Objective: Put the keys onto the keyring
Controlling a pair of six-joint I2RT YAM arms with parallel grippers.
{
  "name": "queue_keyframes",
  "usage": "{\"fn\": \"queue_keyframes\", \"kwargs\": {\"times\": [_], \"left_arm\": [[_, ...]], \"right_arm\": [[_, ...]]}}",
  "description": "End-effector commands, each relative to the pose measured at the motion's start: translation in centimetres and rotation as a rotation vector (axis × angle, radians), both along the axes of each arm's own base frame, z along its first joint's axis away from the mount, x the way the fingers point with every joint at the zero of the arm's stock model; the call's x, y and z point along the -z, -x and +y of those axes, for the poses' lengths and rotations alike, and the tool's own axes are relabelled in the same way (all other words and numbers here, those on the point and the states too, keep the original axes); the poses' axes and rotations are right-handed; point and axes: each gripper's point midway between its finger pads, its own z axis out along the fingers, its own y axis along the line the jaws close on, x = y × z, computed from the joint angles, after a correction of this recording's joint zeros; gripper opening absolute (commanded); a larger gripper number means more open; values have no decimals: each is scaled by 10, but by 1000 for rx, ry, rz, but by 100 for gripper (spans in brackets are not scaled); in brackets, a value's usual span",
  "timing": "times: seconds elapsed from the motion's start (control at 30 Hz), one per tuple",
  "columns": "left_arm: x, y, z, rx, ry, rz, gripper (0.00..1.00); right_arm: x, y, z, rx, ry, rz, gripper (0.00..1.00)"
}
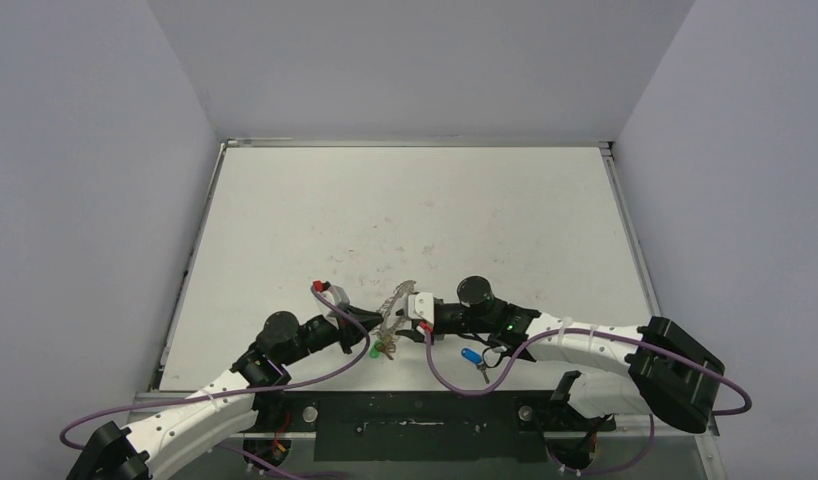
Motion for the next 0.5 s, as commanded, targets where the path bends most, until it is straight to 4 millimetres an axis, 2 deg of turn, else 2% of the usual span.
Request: {"fn": "queue_keyframes", "kwargs": {"times": [0.0,0.23,0.4,0.47], "left_arm": [[-15,3,-5,37,21,-51,0],[-17,6,-7,57,26,-63,0],[-17,6,-7,57,27,-64,0],[-18,6,-7,57,27,-64,0]], "right_arm": [[-40,-13,18,21,-99,-76,37],[-47,-19,20,61,-98,-92,38],[-48,-13,25,32,-97,-90,37],[-45,-10,28,18,-91,-86,34]]}}
